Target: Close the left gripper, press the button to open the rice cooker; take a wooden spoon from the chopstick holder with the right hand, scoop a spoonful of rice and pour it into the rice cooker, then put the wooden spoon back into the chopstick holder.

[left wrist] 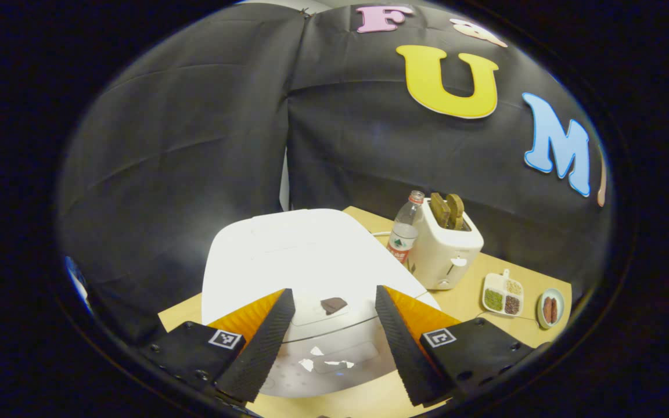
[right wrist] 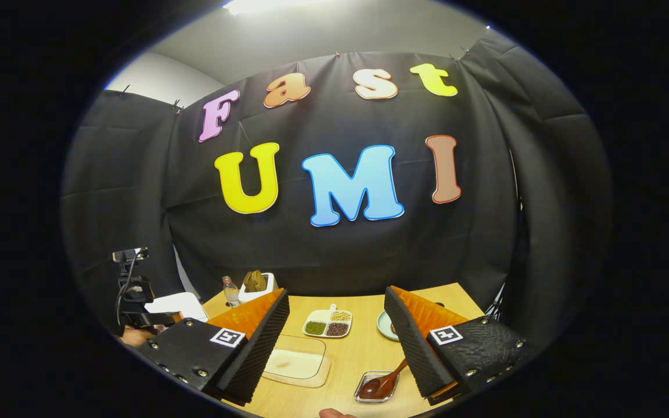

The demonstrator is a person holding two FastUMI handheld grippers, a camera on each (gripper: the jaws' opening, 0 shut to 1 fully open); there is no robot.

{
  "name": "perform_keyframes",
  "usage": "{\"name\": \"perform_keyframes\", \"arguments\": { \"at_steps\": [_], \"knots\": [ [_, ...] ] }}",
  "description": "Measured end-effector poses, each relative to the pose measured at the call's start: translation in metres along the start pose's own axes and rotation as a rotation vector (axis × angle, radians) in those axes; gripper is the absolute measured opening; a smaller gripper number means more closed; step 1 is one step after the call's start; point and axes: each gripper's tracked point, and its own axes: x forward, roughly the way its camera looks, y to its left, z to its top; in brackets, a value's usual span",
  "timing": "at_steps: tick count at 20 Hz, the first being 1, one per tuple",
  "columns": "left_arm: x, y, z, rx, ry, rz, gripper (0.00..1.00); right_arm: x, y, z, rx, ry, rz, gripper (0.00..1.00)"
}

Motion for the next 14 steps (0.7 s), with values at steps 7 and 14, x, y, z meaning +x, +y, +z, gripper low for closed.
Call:
{"name": "perform_keyframes", "arguments": {
  "at_steps": [7, 14],
  "knots": [
    [-0.093, -0.065, 0.091, 0.099, -0.293, -0.200, 0.96, 0.001, -0.010, 0.020, -0.040, -0.050, -0.047, 1.00],
    [-0.231, -0.148, 0.153, 0.109, -0.505, -0.398, 0.92, -0.007, -0.010, 0.055, -0.071, -0.129, -0.109, 0.99]
  ]
}}
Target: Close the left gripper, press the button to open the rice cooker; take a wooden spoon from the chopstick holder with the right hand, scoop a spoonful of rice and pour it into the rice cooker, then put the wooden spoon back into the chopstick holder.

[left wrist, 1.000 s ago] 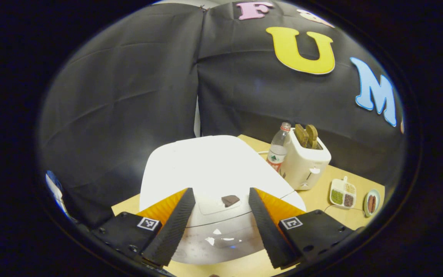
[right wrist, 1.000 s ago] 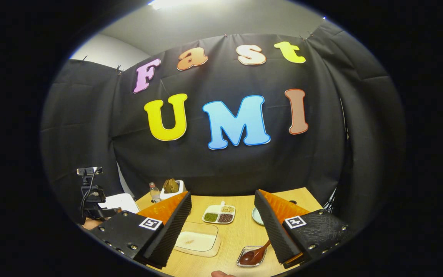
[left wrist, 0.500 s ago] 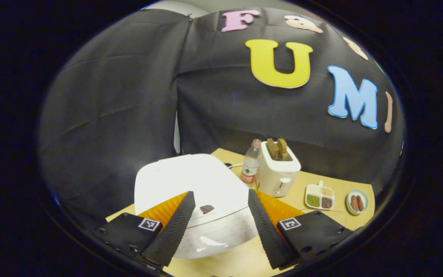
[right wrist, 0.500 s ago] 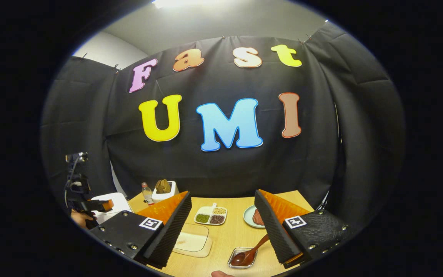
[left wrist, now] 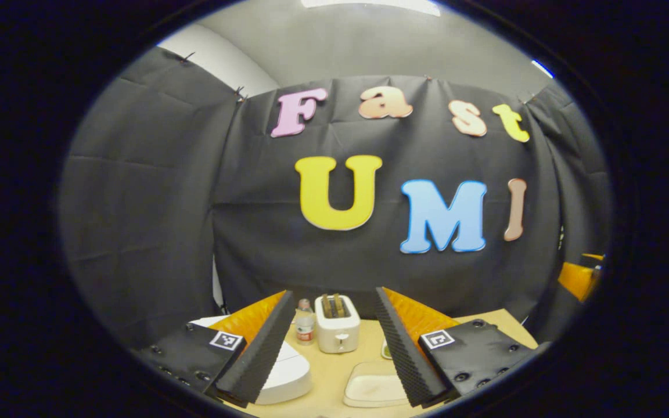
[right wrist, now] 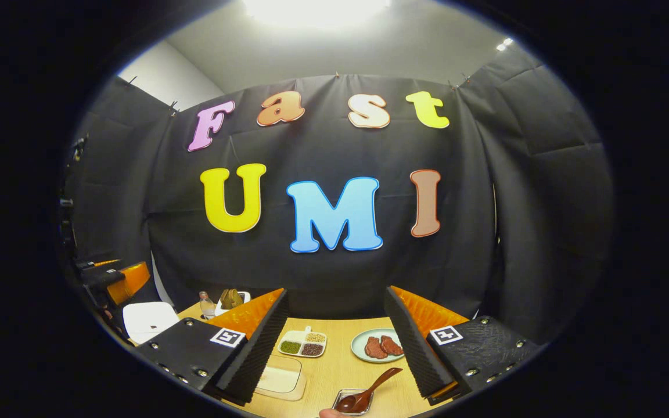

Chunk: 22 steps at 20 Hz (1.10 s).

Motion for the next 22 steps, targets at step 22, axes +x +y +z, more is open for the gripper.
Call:
{"name": "perform_keyframes", "arguments": {
  "at_steps": [22],
  "knots": [
    [0.007, 0.003, 0.016, 0.038, -0.025, -0.147, 0.96, -0.012, 0.048, 0.019, 0.009, -0.037, -0.051, 0.99]
  ]
}}
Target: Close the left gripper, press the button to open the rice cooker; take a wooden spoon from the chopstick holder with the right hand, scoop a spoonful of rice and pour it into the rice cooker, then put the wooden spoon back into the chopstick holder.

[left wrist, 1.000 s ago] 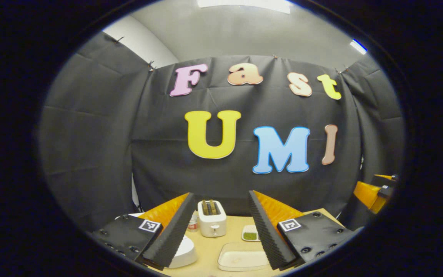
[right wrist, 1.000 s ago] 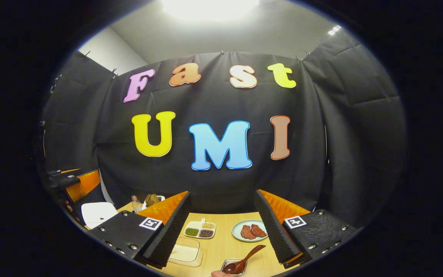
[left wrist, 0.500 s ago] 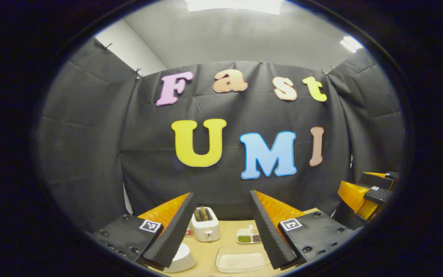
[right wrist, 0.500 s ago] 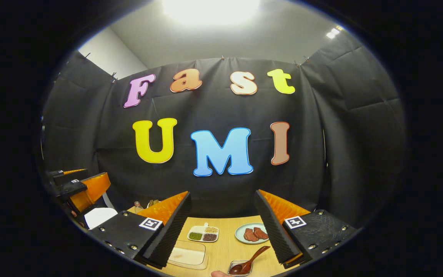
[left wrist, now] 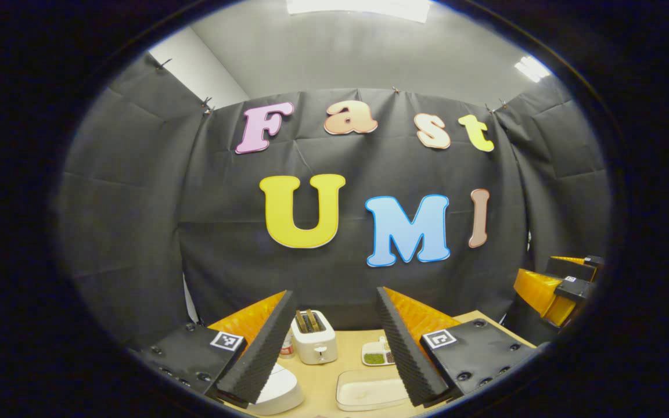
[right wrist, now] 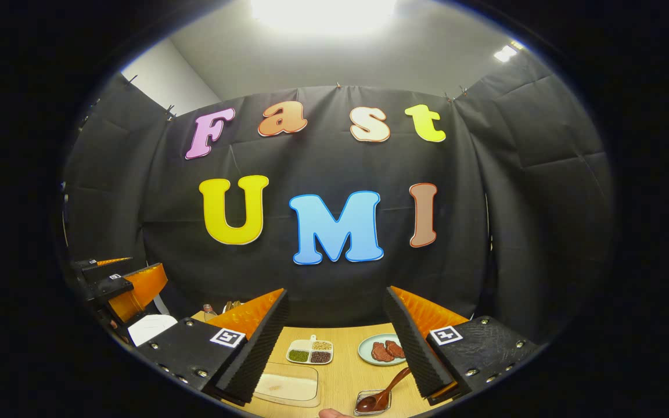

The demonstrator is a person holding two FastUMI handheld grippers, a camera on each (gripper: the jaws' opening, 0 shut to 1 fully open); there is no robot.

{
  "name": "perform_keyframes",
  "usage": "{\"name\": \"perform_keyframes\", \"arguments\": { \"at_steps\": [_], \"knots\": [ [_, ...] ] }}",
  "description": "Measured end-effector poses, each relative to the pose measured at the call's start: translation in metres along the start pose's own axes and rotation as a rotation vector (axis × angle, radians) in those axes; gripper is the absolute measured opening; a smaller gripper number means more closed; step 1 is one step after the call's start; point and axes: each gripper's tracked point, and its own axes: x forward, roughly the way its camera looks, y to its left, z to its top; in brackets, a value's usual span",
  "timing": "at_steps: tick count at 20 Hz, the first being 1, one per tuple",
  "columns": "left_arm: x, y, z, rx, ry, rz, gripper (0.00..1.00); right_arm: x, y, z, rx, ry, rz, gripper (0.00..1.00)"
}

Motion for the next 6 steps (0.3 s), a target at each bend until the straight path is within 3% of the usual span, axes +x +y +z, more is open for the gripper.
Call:
{"name": "perform_keyframes", "arguments": {
  "at_steps": [6],
  "knots": [
    [-0.0012, 0.0001, -0.0015, -0.001, 0.000, 0.024, 0.99, 0.0023, 0.0044, 0.0059, 0.008, -0.011, 0.031, 1.00]
  ]
}}
